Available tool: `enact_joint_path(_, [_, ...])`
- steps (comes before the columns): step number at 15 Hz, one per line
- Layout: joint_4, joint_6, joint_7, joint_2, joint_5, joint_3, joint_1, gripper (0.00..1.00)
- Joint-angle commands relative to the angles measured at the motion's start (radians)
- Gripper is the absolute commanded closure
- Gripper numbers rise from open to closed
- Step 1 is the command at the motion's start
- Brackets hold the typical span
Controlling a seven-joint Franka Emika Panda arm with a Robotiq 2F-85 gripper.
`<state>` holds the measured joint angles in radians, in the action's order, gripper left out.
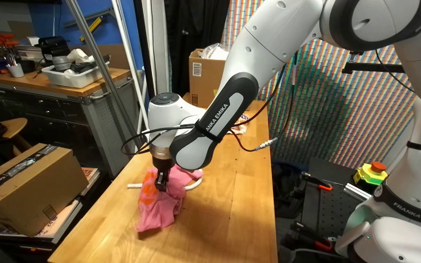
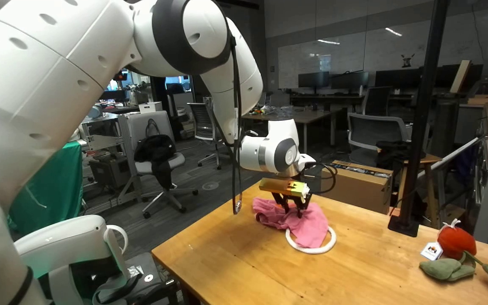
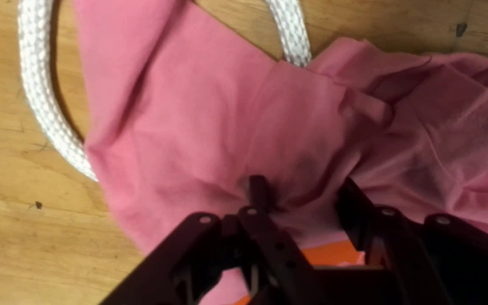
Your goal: Move the peach colored shirt and the turnip plushie to the right then move the pink shirt closer to you
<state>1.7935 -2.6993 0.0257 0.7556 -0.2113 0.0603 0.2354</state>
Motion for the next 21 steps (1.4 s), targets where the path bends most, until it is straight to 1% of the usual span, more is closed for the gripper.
enact_joint_path(1, [-0.03,0.02,-0.007,-0.008,-0.01,-0.018,0.02,0.85])
enact_joint_path(2, [-0.032,0.02,-0.007,-0.009,-0.01,-0.018,0.021,0.93])
enact_joint_path(5, [-0.041,0.022,-0.007,-0.006,-0.005,-0.017,0.016,0.98])
enact_joint_path(7, [-0.041,0.028,-0.007,-0.013,-0.006,-0.019,0.014,0.96])
enact_joint_path(9, [-0.039,0.053,0.002,-0.029,0.001,-0.012,0.007,0.97])
enact_joint_path(14, [-0.033,0.209,0.003,-0.108,-0.005,-0.008,0.01,0.97])
enact_joint_path(21, [-0.003,0.427,-0.01,-0.256,-0.02,0.003,0.014,0.97])
